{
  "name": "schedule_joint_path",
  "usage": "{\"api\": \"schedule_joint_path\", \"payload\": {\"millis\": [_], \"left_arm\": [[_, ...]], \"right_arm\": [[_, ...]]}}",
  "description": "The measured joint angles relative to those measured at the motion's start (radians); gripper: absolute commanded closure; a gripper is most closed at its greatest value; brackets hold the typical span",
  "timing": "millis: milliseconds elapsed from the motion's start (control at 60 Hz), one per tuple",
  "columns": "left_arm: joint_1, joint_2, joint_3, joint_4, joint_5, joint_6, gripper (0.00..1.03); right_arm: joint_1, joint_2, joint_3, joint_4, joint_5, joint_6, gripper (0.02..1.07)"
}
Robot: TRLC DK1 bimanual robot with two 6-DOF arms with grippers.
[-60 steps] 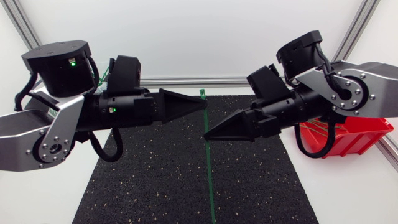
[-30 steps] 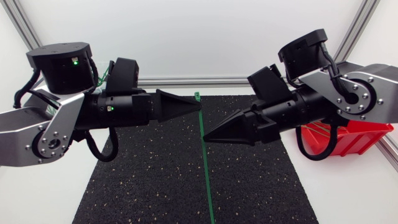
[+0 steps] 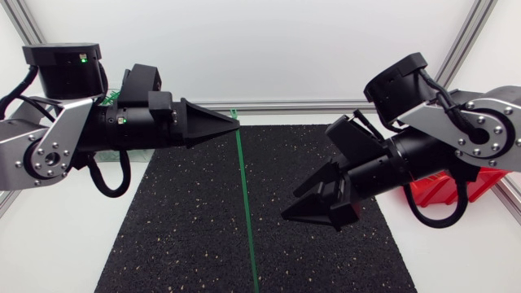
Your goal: Take a green cable tie from the red box, thread the tail through the head to close it, then place it in the transparent bin on the left.
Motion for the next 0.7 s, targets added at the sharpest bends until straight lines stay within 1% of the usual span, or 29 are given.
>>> {"api": "schedule_joint_path", "payload": {"millis": [83,150,200,233,350,417,467,533,633,700], "left_arm": [[0.025,0.009,0.011,-0.008,0.030,0.001,1.00],[0.039,0.030,0.032,-0.043,0.065,0.013,1.00],[0.045,0.049,0.053,-0.097,0.079,0.045,1.00],[0.048,0.058,0.069,-0.137,0.085,0.068,1.00],[0.060,0.095,0.134,-0.290,0.132,0.191,1.00],[0.076,0.122,0.166,-0.327,0.150,0.243,1.00],[0.091,0.144,0.185,-0.336,0.162,0.270,1.00],[0.114,0.184,0.208,-0.339,0.184,0.303,1.00],[0.135,0.234,0.232,-0.344,0.203,0.332,1.00],[0.148,0.261,0.245,-0.350,0.211,0.346,1.00]], "right_arm": [[-0.004,0.010,0.004,-0.003,0.038,-0.019,0.07],[-0.008,0.018,0.012,-0.002,0.106,-0.069,0.07],[-0.002,0.020,0.014,0.007,0.194,-0.116,0.07],[0.002,0.020,0.014,0.013,0.237,-0.142,0.07],[0.024,0.021,0.017,0.047,0.326,-0.325,0.07],[0.028,0.022,0.017,0.083,0.355,-0.411,0.07],[0.034,0.022,0.017,0.131,0.408,-0.474,0.07],[0.056,0.022,0.017,0.188,0.504,-0.560,0.07],[0.094,0.027,0.019,0.237,0.578,-0.640,0.07],[0.140,0.028,0.019,0.272,0.648,-0.703,0.07]]}}
